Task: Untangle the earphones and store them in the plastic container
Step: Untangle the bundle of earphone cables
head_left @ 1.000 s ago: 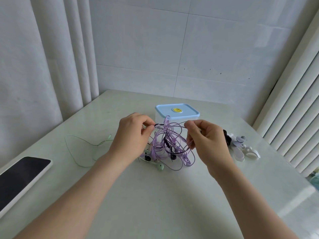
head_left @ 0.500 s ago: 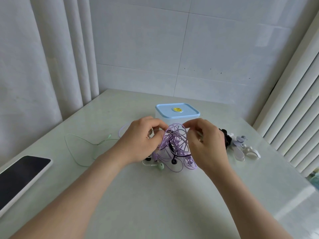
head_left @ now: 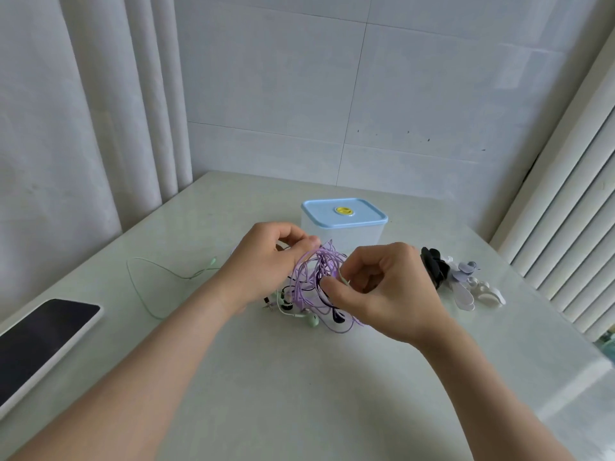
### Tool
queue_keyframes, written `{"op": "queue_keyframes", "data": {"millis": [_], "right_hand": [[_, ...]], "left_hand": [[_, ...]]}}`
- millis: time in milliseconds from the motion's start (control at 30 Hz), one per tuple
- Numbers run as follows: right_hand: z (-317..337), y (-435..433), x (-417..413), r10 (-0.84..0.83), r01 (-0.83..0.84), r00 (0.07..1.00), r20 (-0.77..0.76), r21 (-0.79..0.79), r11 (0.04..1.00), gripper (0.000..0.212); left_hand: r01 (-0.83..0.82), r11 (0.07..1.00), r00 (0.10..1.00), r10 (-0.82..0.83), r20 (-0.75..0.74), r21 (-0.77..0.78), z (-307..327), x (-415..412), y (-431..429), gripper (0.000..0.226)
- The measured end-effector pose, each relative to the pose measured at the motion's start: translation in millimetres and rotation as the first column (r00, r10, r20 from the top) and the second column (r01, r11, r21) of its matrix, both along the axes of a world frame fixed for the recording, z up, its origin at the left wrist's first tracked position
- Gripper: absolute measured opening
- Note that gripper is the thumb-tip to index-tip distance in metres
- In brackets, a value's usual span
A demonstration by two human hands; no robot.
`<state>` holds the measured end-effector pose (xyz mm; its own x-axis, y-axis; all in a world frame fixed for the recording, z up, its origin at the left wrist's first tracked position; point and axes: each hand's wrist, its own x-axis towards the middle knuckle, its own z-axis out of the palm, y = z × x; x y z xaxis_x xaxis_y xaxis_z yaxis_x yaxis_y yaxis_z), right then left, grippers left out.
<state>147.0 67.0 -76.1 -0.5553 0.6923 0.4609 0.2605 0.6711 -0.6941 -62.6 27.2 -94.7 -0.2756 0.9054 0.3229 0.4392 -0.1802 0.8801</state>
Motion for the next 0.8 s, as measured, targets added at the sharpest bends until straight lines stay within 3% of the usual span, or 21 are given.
{"op": "queue_keyframes", "data": {"millis": [100,167,233,300,367,533,800], "right_hand": [[-3,0,-2,0.014,-0.014,0.999,0.042,0.000,1.000,0.041],[-6,4,-5,-0.090,0.089,0.996,0.016,0.057,0.994,0.048],[-9,12,-6,-0.221,0.224,0.975,-0.036,0.117,0.968,0.044],[-8,18,-6,-0.292,0.301,0.952,-0.094,0.106,0.948,0.026],[-5,17,-5,-0.258,0.265,0.957,-0.136,0.039,0.963,0.012],[-11,16,-7,-0.075,0.074,0.997,0.027,0.036,0.997,0.023],[-10,16,-5,-0.171,0.170,0.985,0.039,0.030,0.985,0.022]], "left_hand": [[0.036,0.999,0.999,-0.036,0.003,0.030,0,-2,-1,0.018],[0.034,0.999,0.999,-0.033,-0.011,0.038,-1,-2,0,0.016],[0.032,0.999,0.999,-0.031,-0.035,0.038,-2,-2,1,0.015],[0.035,0.999,0.998,-0.033,-0.062,0.028,-2,-2,1,0.015],[0.057,0.998,0.995,-0.055,-0.084,0.023,1,1,-1,0.013],[0.142,0.990,0.981,-0.140,-0.132,0.007,4,7,-5,0.012],[0.023,1.000,0.991,-0.023,-0.134,-0.002,1,3,-2,0.019]]}}
